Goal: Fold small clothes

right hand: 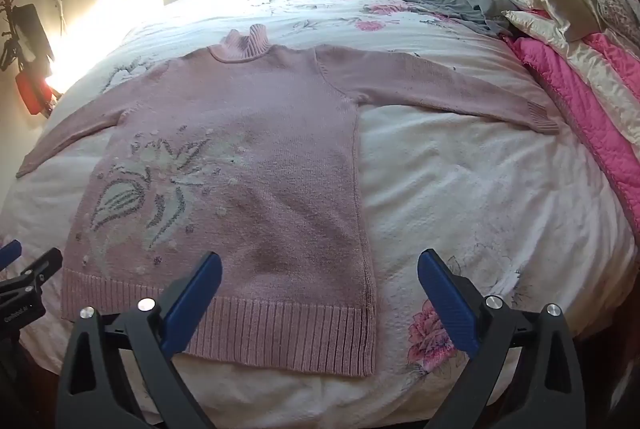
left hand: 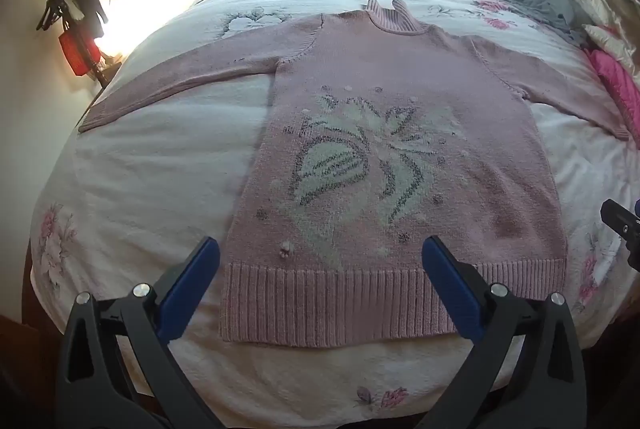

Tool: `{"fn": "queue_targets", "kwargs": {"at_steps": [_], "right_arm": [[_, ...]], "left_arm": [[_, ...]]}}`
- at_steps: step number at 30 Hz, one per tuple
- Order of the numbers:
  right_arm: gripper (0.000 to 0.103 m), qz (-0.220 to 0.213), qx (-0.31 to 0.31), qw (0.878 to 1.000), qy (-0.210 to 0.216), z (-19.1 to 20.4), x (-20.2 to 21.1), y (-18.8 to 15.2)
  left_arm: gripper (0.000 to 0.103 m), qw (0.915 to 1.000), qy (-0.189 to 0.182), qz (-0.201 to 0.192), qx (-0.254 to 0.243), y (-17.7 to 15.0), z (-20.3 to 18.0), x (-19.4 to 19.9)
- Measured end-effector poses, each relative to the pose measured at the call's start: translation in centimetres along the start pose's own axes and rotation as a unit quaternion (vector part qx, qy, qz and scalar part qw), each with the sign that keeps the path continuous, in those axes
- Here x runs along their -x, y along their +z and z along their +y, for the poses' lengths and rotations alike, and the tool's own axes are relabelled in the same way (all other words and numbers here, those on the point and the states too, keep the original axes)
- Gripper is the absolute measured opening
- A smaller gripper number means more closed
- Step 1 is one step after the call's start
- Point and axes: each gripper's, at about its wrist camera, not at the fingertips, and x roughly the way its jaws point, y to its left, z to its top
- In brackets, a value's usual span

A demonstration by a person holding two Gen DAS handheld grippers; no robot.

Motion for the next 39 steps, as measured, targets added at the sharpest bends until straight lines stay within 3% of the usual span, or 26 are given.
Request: {"fn": "queue_targets", "kwargs": {"at_steps": [11,39], "right_arm": [[0.099,0.022,-0.014,1.000,-0.001,-0.7,-1.6,-0.1],[0.099,0.017,-0.011,1.000,0.000,-0.6,-1.7,-0.1]], "left_arm": [[0.100,1.0000,0.004,-0.005,0.004,-0.1,1.0,-0.6],[0.100,0.9997,0.019,-0.012,0.001,-0.1,0.1,-0.5]]}}
